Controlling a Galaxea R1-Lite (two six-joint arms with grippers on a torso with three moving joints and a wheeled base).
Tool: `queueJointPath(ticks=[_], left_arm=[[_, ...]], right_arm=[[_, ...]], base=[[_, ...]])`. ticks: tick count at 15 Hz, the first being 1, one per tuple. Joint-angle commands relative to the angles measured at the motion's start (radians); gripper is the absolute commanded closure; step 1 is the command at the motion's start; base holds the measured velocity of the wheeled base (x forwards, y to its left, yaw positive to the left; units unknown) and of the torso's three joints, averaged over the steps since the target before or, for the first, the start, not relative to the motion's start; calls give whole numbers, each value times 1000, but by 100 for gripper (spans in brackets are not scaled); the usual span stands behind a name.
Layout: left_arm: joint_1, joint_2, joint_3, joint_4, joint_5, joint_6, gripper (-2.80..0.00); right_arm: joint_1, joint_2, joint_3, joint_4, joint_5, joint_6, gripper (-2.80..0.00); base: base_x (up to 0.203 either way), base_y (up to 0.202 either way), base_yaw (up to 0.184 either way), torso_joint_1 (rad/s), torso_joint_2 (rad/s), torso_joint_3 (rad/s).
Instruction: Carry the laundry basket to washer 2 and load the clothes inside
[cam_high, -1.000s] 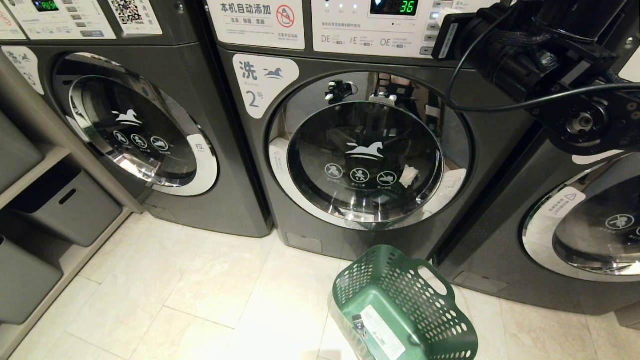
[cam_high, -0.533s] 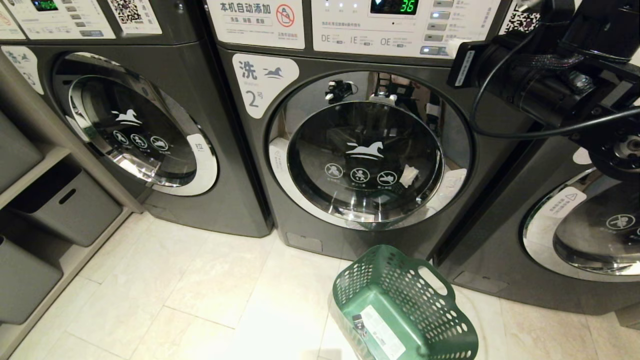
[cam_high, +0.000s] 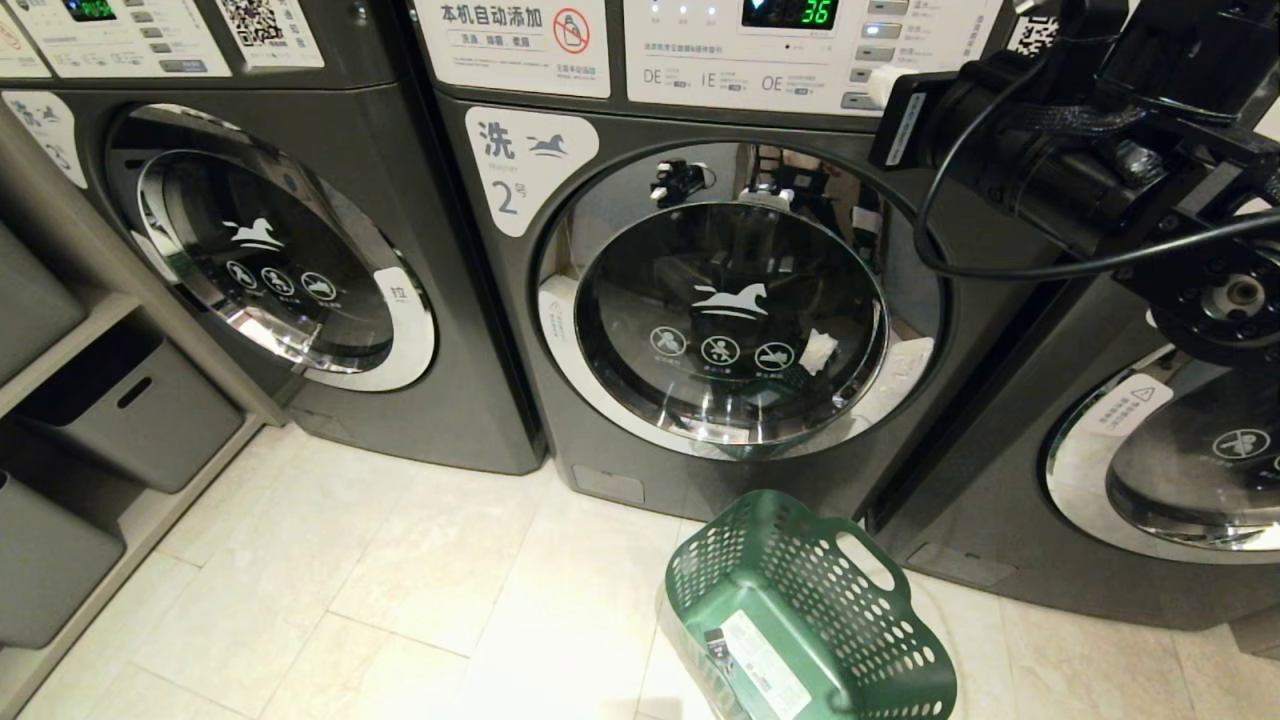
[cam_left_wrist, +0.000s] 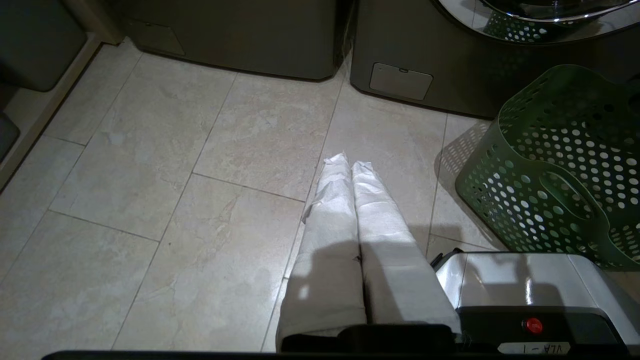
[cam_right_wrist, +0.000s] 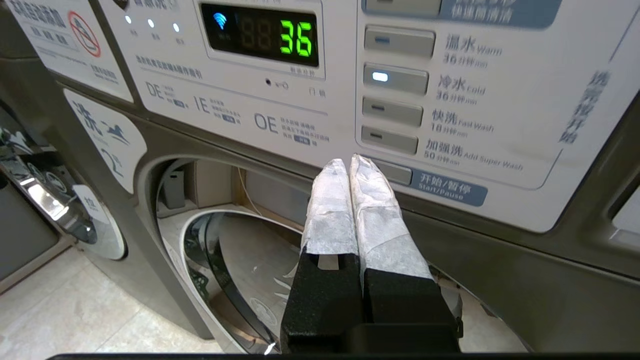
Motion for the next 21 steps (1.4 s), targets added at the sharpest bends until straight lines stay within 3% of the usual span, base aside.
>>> queueJointPath(ticks=[1,21], left_arm=[[1,0,0,1,0,0,0],[1,0,0,1,0,0,0]], right_arm=[[1,30,-4,-4,-1,-1,0],[-11,89,-61,-17,-7,-4,0]], base=[[0,0,0,0,0,0],[0,0,0,0,0,0]])
